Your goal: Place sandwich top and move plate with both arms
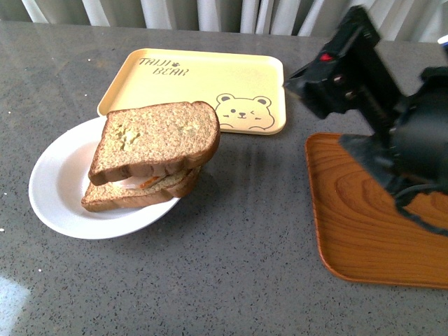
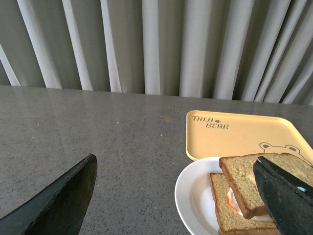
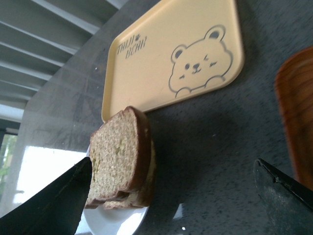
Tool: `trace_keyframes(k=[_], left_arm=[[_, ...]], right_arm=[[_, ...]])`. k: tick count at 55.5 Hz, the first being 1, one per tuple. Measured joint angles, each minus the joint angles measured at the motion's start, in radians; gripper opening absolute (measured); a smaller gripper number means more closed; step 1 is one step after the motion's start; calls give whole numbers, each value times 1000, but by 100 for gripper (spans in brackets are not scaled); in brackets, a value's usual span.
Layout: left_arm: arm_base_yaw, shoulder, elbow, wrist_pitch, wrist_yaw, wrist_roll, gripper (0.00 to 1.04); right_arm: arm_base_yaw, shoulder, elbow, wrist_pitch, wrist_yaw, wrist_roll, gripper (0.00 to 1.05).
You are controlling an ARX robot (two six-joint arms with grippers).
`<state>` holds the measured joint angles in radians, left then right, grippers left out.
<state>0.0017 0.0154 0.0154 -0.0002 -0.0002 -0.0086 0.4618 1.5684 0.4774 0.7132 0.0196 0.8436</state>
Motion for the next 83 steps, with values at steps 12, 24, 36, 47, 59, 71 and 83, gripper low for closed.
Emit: trace_keyframes(k=[12, 24, 36, 47, 59, 71, 83], left_arm=[[0, 0, 0, 0, 2, 0, 96], [0, 0, 0, 0, 0, 0, 96], [0, 0, 0, 0, 0, 0, 96], [0, 0, 0, 0, 0, 0, 96], [0, 0, 0, 0, 0, 0, 96], [0, 0, 0, 0, 0, 0, 96], [0, 0, 0, 0, 0, 0, 96]], right_arm=[[-72, -117, -124, 285, 269, -389, 79], [-186, -290, -311, 388, 241, -788, 37], [-269, -471, -391, 278, 165, -832, 2], [-323, -636, -433, 156, 112, -836, 2], [-364, -794, -454, 26, 74, -837, 2], [-456, -937, -455, -98, -15, -838, 2], [-458, -1088, -456, -239, -17, -838, 2]])
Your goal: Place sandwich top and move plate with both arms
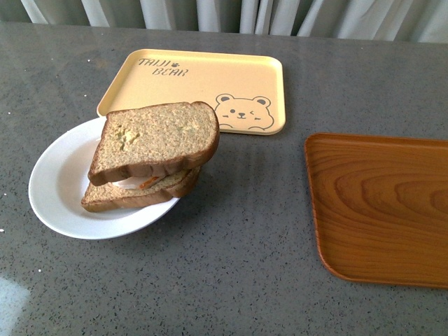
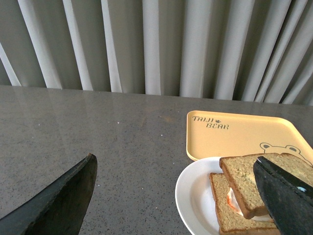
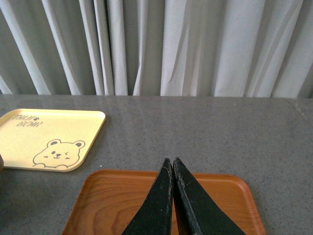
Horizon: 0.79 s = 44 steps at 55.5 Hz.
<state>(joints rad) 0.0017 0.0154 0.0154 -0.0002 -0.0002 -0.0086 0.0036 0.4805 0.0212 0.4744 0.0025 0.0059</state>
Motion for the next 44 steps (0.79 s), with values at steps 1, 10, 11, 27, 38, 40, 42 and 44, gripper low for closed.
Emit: trace_keyframes(k=[1, 10, 11, 27, 38, 40, 42, 44], left_arm=[[0, 0, 0, 0, 0, 0, 96], [0, 0, 0, 0, 0, 0, 96], [0, 0, 0, 0, 0, 0, 96], [0, 0, 0, 0, 0, 0, 96], [0, 0, 0, 0, 0, 0, 96], [0, 0, 0, 0, 0, 0, 96], [0, 0, 0, 0, 0, 0, 96], [0, 0, 0, 0, 0, 0, 96]], right_arm=[[0, -16, 0, -16, 0, 0, 2], [0, -106, 0, -101, 0, 0, 2], [0, -116, 0, -110, 0, 0, 2], [0, -245, 0, -238, 0, 0, 2], [0, -299, 0, -293, 0, 0, 2], [0, -310, 0, -304, 0, 0, 2], [0, -347, 0, -353, 1, 0, 2], [0, -390, 0, -414, -4, 0, 2]])
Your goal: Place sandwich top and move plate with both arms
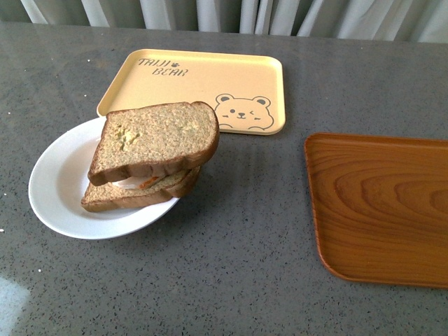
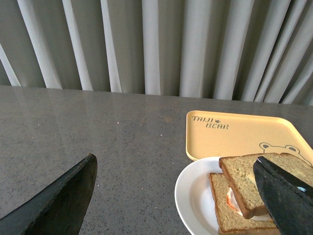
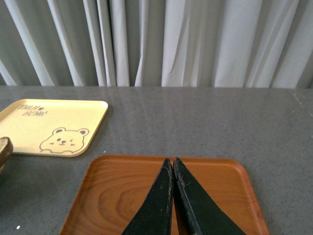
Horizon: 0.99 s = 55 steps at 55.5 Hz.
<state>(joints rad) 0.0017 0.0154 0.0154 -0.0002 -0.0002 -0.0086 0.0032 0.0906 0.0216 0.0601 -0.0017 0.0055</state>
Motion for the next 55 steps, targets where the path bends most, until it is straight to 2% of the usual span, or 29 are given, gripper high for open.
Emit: trace_keyframes(k=[3, 23, 28, 35, 42, 43, 46, 49, 52, 55], left_arm=[[0, 0, 0, 0, 0, 0, 96], [0, 0, 0, 0, 0, 0, 96], [0, 0, 0, 0, 0, 0, 96], [0, 0, 0, 0, 0, 0, 96], [1, 1, 0, -2, 2, 0, 96], [15, 16, 8, -29, 40, -22, 96], [97, 108, 60, -156, 298, -133, 96], [171, 240, 75, -149, 481, -250, 96], [219, 343, 75, -84, 581, -313, 96], [257, 449, 75, 11, 651, -360, 96]], right_arm=[[0, -64, 0, -50, 2, 0, 2], [0, -84, 0, -58, 2, 0, 2], [0, -84, 0, -58, 2, -2, 17], [0, -84, 0, -58, 2, -2, 47], [0, -84, 0, -58, 2, -2, 68], [0, -84, 0, -59, 2, -2, 73], [0, -84, 0, -59, 3, -2, 82], [0, -85, 0, -59, 1, -2, 92], [0, -85, 0, -59, 1, -2, 97], [0, -85, 0, -59, 1, -2, 95]])
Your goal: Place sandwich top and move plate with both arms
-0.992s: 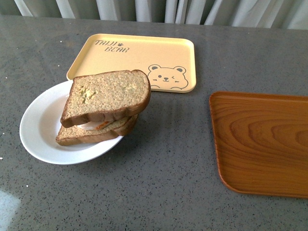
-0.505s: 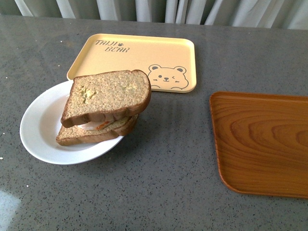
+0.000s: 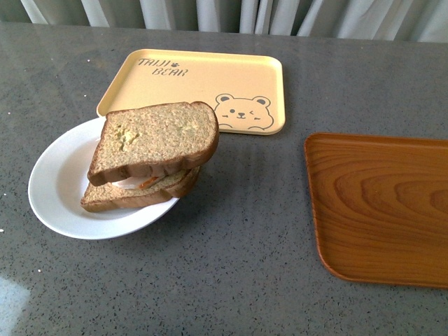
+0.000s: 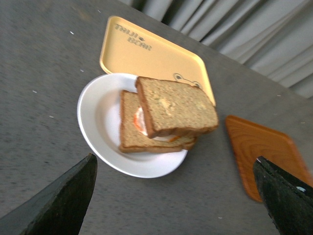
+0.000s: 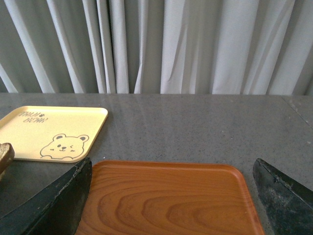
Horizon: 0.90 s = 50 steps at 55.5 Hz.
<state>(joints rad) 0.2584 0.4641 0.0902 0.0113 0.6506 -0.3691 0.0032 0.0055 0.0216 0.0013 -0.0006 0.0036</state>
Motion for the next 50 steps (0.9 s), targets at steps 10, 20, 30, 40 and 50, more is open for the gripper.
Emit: trace_keyframes(k=[10, 20, 30, 40, 50], left_arm=[[87, 514, 19, 445, 85, -43, 96], [117, 941, 95, 717, 111, -41, 96], [118, 1203, 148, 859, 126, -46, 96], [117, 1373, 199, 939, 132, -64, 96], [114, 1452, 238, 959, 135, -70, 96]], right_arm=[[0, 0, 0, 0, 0, 0, 96], [0, 0, 0, 0, 0, 0, 96], [0, 0, 0, 0, 0, 0, 96], [0, 0, 0, 0, 0, 0, 96], [0, 0, 0, 0, 0, 0, 96]])
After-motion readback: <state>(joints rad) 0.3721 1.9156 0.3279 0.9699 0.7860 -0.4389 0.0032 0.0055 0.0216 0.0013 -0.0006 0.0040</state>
